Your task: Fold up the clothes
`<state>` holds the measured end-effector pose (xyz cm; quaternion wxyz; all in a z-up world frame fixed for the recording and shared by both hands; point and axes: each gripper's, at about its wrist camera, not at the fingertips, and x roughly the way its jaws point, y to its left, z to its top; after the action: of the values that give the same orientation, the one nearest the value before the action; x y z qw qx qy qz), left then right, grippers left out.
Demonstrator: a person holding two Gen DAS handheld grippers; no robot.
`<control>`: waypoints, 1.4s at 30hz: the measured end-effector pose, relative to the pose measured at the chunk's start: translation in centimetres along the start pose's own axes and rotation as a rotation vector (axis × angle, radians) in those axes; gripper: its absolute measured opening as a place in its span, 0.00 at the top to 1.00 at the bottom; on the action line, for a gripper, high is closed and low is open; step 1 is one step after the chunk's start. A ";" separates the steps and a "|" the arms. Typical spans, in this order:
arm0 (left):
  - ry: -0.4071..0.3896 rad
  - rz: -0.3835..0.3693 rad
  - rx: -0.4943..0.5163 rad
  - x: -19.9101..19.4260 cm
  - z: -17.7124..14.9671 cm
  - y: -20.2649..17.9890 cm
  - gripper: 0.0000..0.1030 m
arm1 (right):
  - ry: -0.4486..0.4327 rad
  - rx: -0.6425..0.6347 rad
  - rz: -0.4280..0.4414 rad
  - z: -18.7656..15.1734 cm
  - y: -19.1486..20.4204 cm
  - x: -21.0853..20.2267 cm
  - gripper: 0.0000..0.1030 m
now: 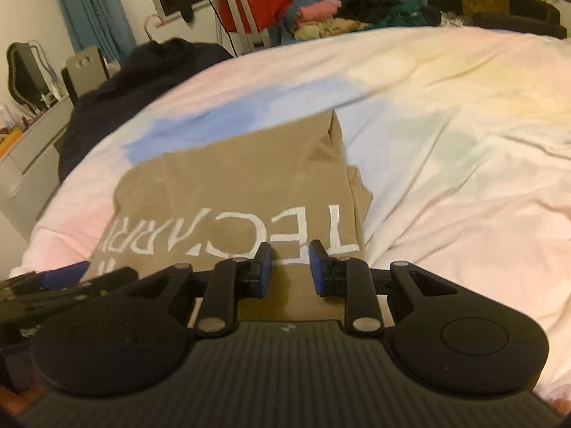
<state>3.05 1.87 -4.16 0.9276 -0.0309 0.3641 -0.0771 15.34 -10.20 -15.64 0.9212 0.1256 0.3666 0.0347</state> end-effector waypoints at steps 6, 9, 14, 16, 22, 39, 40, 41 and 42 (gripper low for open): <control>0.001 -0.019 -0.064 -1.4 -0.1 1.0 0.27 | 0.001 -0.006 0.000 -0.3 -0.2 0.1 0.76; 0.000 -0.064 -0.156 -2.5 0.2 2.3 0.28 | 0.001 0.002 0.003 -0.2 -0.2 0.1 0.76; 0.046 -0.228 -0.334 -4.1 -0.1 4.6 0.28 | -0.003 0.013 0.005 -0.2 -0.2 0.1 0.76; 0.067 -0.284 -0.383 -4.3 -0.5 5.3 0.28 | -0.004 0.020 0.005 -0.2 -0.2 0.1 0.76; 0.154 -0.287 -0.539 -2.8 -1.8 7.5 0.28 | -0.003 0.034 0.007 -0.2 -0.2 0.2 0.76; 0.072 -0.350 -0.678 0.4 -1.8 8.7 0.29 | 0.002 0.132 0.034 0.0 -1.5 0.3 0.76; 0.127 -0.341 -0.684 1.3 -1.8 8.7 0.29 | 0.003 0.139 0.038 -0.1 -1.5 0.3 0.76; 0.175 -0.338 -0.692 2.1 -1.9 8.6 0.30 | 0.004 0.143 0.040 -0.1 -1.6 0.3 0.76; 0.195 -0.347 -0.703 2.7 -1.9 8.6 0.31 | 0.003 0.145 0.040 -0.1 -1.6 0.3 0.76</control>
<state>4.78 9.92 -8.36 0.7949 -0.3997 0.4440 -0.1061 15.50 -11.71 -16.33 0.9082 0.1993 0.3670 0.0267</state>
